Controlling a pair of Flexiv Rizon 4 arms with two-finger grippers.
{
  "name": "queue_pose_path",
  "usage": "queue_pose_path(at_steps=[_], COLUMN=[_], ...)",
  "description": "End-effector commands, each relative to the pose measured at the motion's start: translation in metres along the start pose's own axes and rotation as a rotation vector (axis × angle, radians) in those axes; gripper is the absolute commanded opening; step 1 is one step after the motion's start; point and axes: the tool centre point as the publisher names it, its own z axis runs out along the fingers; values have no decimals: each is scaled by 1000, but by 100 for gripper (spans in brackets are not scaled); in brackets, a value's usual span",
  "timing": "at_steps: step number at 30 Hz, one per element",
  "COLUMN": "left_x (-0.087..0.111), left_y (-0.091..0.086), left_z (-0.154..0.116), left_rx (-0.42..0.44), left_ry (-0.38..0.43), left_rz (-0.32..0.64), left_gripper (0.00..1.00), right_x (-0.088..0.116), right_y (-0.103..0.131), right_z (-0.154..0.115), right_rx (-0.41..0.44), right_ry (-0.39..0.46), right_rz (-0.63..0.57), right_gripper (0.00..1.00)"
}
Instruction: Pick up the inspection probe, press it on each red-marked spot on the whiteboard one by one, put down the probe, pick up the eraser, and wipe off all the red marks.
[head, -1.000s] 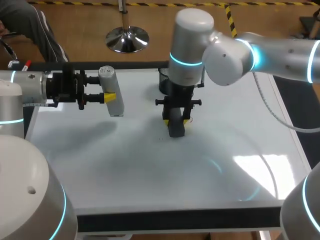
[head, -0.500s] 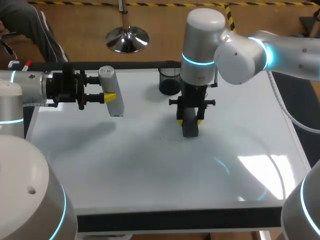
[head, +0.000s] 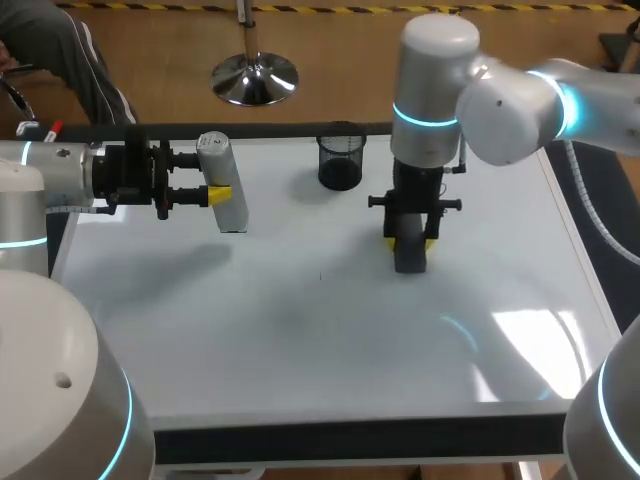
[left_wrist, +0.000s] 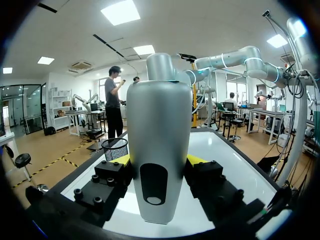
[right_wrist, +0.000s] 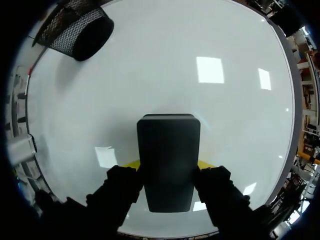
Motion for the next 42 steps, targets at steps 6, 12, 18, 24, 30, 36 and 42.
queue_pose_path(at_steps=[6, 12, 18, 24, 30, 36, 42], left_x=[-1, -1, -1, -1, -1, -1, -1], left_y=[0, 0, 0, 0, 0, 0, 0], left_z=[0, 0, 0, 0, 0, 0, 0], left_rx=[2, 2, 2, 2, 2, 2, 2], left_ry=[2, 2, 2, 2, 2, 2, 2], left_rz=[0, 0, 0, 0, 0, 0, 0], left_gripper=[0, 0, 0, 0, 0, 0, 0], right_x=[9, 33, 62, 84, 98, 104, 97], right_y=[-5, -1, 0, -2, -3, -7, -10], right_z=[-19, -25, -22, -18, -13, -4, 4], right_rx=[-58, -67, -74, -69, -62, -54, -38], right_ry=[4, 7, -24, 0, 11, 14, 38], right_rz=[-36, -66, -107, -142, -165, -188, -189], right_gripper=[0, 0, 0, 0, 0, 0, 0])
